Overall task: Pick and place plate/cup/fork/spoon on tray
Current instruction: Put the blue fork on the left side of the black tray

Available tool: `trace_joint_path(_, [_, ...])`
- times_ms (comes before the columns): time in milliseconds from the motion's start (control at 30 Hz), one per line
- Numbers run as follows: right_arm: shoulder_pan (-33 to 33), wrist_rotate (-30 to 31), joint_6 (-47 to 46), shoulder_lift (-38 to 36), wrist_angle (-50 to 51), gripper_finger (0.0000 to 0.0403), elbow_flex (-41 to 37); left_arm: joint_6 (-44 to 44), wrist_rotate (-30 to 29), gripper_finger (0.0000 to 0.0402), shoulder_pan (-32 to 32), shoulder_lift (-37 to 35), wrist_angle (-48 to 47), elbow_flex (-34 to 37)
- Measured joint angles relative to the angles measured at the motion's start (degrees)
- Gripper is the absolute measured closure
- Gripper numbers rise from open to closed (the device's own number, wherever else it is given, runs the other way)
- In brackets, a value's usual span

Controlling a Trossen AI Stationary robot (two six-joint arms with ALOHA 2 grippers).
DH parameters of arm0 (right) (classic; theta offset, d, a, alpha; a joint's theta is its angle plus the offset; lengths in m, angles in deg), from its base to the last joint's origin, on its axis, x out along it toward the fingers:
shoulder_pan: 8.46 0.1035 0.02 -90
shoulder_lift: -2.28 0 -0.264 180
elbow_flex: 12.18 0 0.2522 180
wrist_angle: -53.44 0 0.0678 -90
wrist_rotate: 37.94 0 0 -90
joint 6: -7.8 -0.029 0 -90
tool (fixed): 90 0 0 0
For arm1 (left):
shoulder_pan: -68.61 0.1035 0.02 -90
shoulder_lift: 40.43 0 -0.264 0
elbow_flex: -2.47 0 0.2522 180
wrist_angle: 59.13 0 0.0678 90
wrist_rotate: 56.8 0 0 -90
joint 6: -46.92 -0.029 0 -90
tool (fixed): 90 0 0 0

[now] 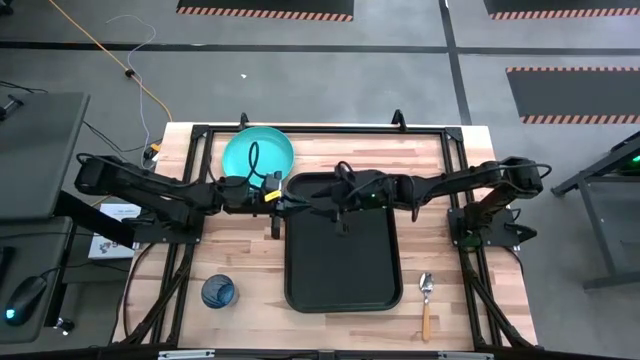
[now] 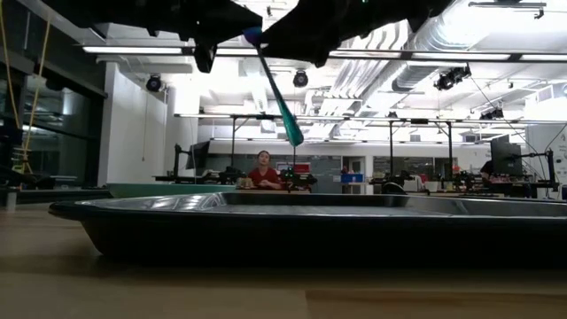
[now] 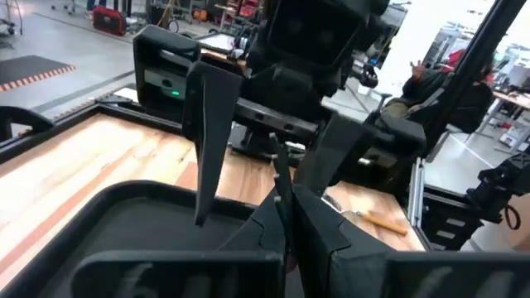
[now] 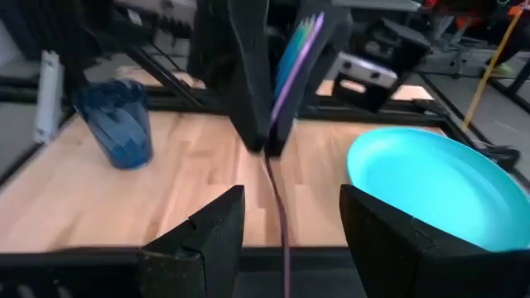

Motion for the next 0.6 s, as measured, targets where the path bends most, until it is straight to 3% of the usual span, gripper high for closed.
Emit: trace_joint_path(600, [0.0,-3.1,-3.6,0.0,-1.6,0.0309,0.0,-1.0,0.9,0.0401,0.2,0.9,2.5,0.0])
